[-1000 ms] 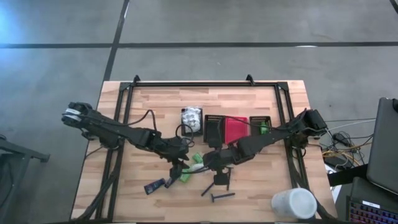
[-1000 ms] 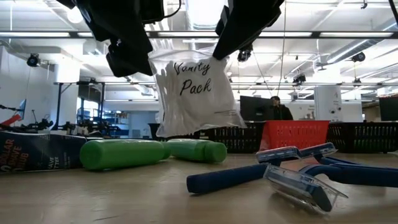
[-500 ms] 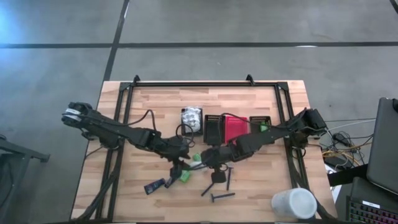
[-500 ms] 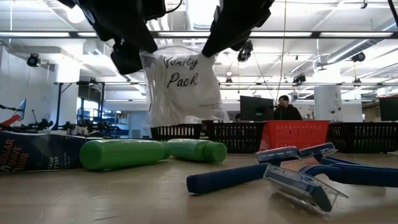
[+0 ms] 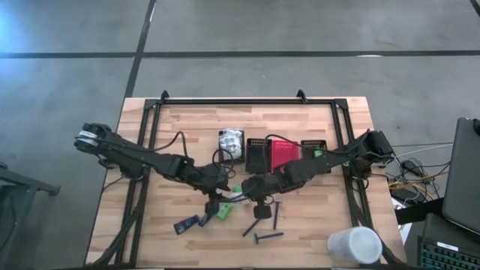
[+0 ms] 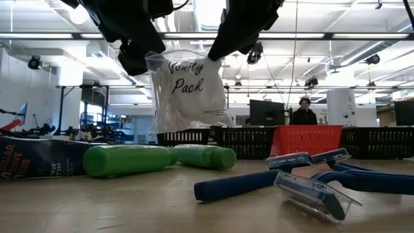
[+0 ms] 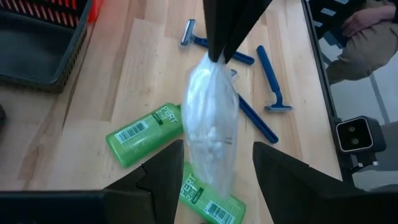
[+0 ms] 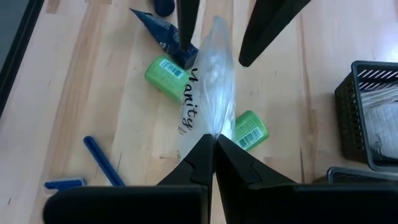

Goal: Pick & Place Travel size toiletries
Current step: Put the white cotton pack into the left black bin

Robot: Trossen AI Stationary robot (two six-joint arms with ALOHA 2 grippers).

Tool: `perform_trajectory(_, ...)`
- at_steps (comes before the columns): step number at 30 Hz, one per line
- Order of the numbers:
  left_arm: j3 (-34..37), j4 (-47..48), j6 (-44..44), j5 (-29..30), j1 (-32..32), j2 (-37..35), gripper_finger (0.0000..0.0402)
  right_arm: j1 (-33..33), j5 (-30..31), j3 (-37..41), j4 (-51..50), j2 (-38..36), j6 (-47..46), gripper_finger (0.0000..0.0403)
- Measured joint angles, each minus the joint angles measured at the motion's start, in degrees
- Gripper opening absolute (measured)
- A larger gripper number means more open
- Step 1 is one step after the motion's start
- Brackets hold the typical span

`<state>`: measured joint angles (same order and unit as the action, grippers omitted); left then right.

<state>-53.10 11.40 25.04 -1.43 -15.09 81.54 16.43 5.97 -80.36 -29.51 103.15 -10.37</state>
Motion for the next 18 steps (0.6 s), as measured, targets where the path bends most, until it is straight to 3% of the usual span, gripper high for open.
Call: perform_trajectory(18,0.0,1.2,-3.9,2.5,0.0,0.0,0.0110,0.0,-1.5,0.0,0.3,0.0,-0.2,0.0008)
